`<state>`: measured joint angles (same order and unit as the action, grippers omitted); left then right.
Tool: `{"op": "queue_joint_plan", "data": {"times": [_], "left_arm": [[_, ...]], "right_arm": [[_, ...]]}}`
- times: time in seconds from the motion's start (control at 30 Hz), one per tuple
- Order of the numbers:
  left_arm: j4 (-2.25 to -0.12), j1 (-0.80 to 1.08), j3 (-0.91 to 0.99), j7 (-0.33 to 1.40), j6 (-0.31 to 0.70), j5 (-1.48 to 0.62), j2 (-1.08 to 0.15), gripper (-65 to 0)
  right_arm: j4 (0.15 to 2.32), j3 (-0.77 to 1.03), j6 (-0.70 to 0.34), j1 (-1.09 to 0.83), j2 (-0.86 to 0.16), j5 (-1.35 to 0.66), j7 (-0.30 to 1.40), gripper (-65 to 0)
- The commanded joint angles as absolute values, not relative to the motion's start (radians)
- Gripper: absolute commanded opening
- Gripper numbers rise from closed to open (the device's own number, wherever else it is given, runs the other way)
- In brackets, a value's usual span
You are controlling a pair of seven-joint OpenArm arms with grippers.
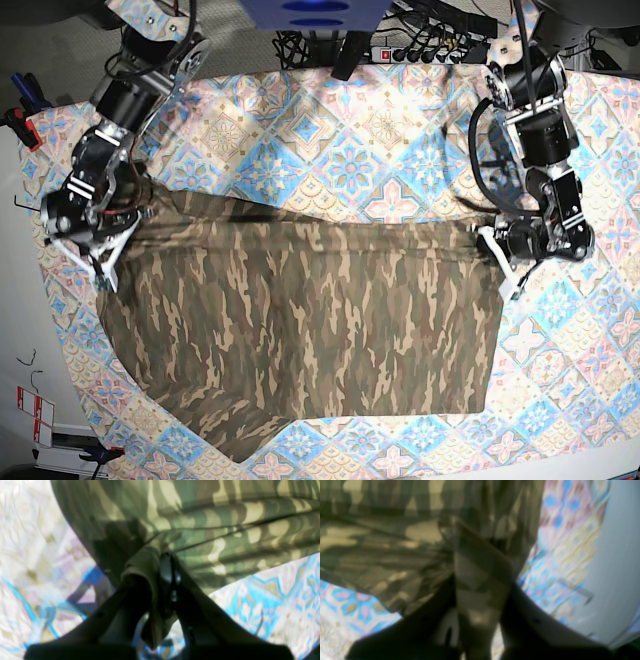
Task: Fold the T-shirt properly
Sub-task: 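Lift the shoulder edges and pull them across the shirt toward the hem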
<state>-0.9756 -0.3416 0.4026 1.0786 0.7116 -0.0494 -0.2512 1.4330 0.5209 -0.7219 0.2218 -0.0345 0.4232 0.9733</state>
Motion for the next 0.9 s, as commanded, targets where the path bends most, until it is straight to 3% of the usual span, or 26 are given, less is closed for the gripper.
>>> {"op": "queue_joint_plan", "data": {"times": [0.0,0.27,0.63,0.87], "left_arm": [[-0.992,-0.371,0.407,1.056,0.698,-0.018,-0.280,-63.8],[-0.975,-0.406,0.407,1.033,0.698,0.015,-0.275,-63.6],[-0.690,-0.542,0.406,0.920,0.698,0.018,-0.303,-63.8],[-0.661,-0.582,0.407,0.832,0.698,0.154,-0.295,-63.6]], "right_arm": [[1.442,0.515,-0.698,0.259,-0.054,0.467,0.970,-64.3],[1.316,0.506,-0.698,0.364,-0.054,0.572,0.909,-64.3],[1.198,0.506,-0.698,0.443,-0.056,0.604,0.763,-64.3],[1.116,0.513,-0.698,0.501,-0.053,0.696,0.624,-64.3]]}}
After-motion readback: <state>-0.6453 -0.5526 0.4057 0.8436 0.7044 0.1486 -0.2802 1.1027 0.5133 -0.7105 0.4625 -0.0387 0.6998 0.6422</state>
